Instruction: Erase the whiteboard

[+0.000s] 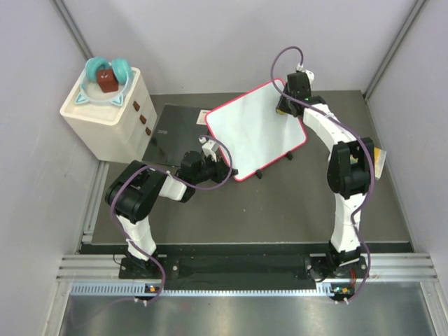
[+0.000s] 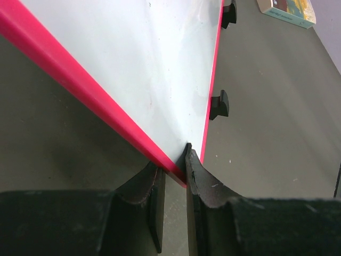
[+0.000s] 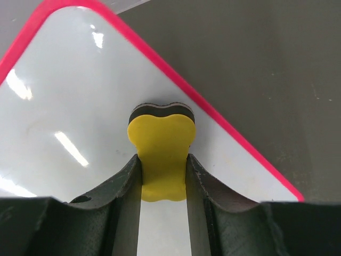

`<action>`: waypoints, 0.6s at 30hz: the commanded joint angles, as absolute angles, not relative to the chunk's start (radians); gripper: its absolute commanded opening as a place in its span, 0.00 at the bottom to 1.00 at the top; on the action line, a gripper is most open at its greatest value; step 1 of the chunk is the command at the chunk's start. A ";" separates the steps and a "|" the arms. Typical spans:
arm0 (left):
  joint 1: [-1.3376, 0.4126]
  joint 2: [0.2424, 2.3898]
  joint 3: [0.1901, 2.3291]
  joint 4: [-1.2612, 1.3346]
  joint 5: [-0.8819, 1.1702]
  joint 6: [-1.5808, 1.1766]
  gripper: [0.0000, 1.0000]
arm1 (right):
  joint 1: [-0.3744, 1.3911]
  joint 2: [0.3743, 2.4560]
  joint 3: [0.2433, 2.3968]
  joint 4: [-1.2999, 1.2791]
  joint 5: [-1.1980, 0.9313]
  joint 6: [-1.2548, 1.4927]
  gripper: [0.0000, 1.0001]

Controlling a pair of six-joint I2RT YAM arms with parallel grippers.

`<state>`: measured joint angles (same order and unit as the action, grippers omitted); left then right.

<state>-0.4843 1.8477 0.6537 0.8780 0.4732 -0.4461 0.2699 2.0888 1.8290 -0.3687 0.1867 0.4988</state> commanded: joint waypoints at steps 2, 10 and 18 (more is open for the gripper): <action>-0.505 1.862 0.658 0.758 0.402 -0.278 0.00 | 0.238 2.138 1.810 -0.402 0.218 0.502 0.00; -0.505 1.861 0.657 0.758 0.400 -0.276 0.00 | 0.227 2.071 1.727 -0.365 0.213 0.489 0.00; -0.505 1.862 0.657 0.758 0.397 -0.278 0.00 | 0.227 1.870 1.545 -0.276 0.167 0.489 0.00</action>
<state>-0.4885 1.8454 0.6537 0.8753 0.4717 -0.4263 0.2157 1.9984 1.6260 -0.3321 0.2111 0.4976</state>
